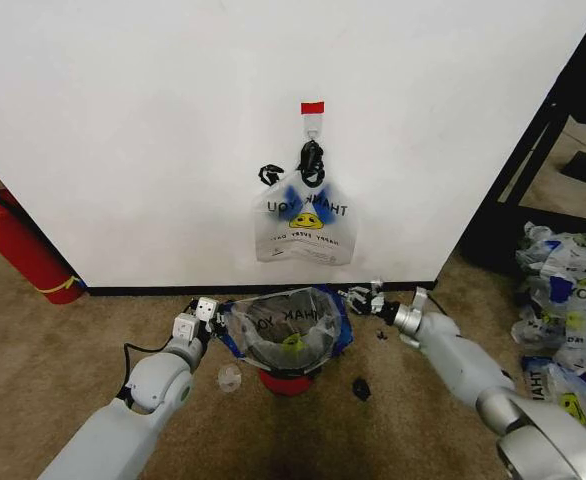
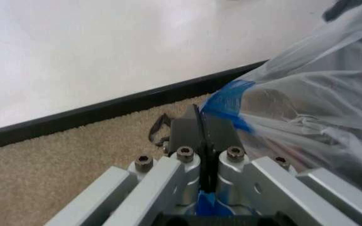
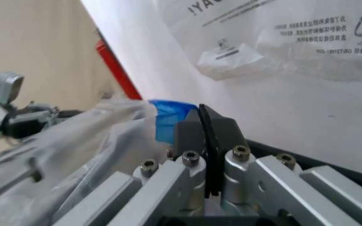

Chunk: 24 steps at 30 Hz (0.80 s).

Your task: Pick up the garbage bag from the wall and place it over the trash bin.

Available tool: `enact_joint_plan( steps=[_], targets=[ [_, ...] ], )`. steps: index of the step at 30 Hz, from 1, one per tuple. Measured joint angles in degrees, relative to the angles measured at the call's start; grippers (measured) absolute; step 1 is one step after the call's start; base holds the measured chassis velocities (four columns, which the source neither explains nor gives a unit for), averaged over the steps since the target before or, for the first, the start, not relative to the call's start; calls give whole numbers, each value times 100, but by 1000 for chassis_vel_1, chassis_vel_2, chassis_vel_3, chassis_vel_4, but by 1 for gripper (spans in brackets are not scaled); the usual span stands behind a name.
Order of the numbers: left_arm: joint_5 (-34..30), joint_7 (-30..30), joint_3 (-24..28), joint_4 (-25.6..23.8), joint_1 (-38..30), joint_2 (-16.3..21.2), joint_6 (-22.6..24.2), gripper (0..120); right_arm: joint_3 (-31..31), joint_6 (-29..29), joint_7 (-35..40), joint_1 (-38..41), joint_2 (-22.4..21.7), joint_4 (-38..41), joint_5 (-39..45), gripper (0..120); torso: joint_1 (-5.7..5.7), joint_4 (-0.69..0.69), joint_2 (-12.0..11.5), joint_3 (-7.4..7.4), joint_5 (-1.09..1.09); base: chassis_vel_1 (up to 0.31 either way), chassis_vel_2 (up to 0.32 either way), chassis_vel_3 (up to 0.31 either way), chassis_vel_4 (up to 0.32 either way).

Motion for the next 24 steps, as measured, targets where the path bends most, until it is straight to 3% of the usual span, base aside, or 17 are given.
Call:
enact_joint_plan(
  steps=[14,24],
  targets=[
    [212,171,182,755,-216,-360,-425,0,-10,512,999,-262,291,-88,-136,0,0,-2,0,0,0,0,0,0,0],
    [465,273,307,1017,-35,-460,-573,0,0,567,742,-508,235,-189,-754,0,0,-1,0,0,1,0,0,0,0]
  ],
)
